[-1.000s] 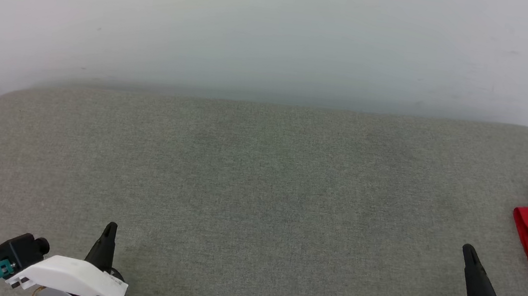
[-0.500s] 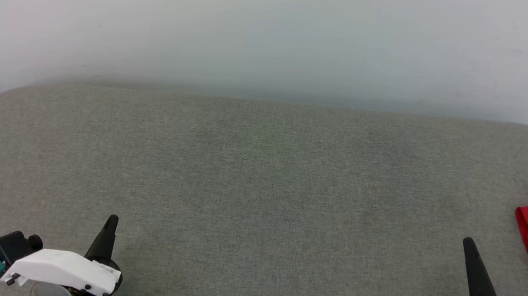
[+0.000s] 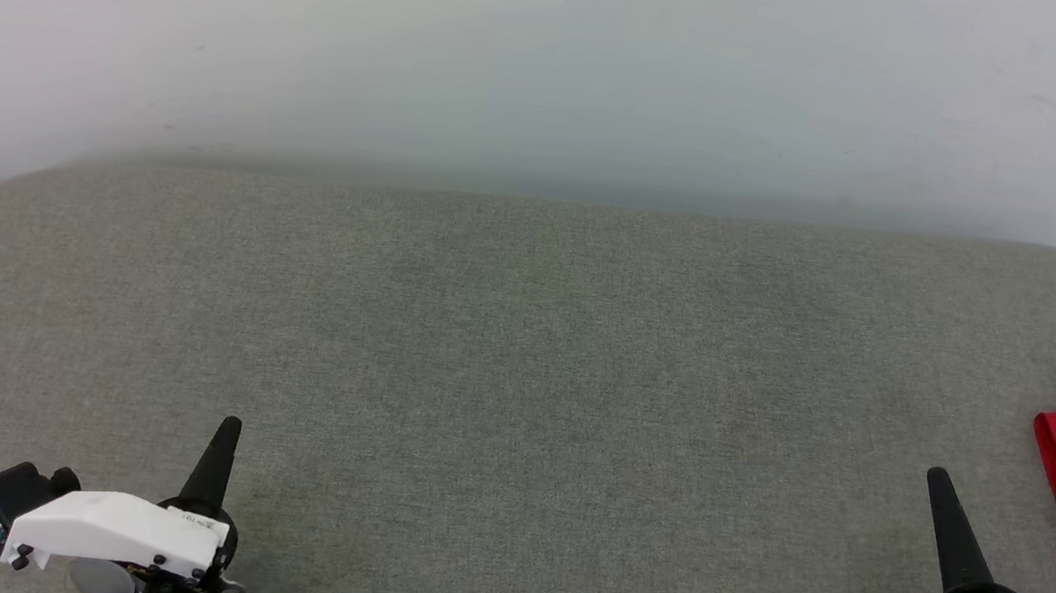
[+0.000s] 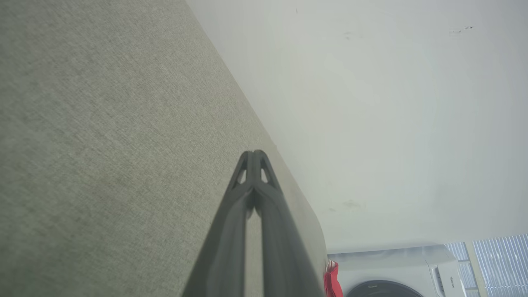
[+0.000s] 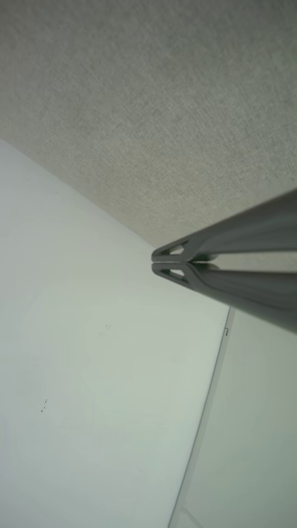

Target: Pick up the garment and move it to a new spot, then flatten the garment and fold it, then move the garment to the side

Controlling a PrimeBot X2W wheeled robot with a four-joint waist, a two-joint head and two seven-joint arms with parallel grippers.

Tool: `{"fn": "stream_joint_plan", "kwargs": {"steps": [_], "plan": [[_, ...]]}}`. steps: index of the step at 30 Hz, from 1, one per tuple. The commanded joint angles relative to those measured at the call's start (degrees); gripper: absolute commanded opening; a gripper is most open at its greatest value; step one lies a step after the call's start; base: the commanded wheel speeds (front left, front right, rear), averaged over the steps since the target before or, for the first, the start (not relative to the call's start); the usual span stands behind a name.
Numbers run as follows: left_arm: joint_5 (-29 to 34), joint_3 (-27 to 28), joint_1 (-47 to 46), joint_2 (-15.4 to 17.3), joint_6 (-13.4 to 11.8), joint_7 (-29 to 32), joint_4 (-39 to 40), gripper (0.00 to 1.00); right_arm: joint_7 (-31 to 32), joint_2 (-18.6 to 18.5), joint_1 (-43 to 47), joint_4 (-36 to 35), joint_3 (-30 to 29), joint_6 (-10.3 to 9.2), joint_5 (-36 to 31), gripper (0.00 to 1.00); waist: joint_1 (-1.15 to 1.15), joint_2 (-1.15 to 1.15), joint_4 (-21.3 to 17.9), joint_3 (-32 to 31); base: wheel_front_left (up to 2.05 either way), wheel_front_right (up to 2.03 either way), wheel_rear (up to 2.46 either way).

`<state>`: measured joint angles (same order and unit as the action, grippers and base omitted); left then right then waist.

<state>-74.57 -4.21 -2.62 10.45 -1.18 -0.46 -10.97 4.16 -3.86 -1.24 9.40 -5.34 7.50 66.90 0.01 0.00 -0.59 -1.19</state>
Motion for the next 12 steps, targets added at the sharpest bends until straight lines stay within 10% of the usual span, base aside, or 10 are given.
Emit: {"fn": "stream_joint_plan", "kwargs": {"steps": [1, 12], "plan": [[-1.1, 0.9, -1.4, 0.0, 0.7, 0.4, 0.2, 0.0, 0.4, 0.0, -1.5, -0.1, -0.2, 0.0, 1.6, 0.0, -0.01, 0.0, 0.0, 0.0, 0.0, 0.0, 0.0], [-5.4, 3.2, -2.0, -1.8, 2.7, 1.9, -0.6, 0.0, 0.8, 0.3, -2.5, 1.1, -0.5, 0.0, 7.4, 0.0, -0.01, 0.0, 0.1, 0.3, 0.0, 0.0, 0.0]]}}
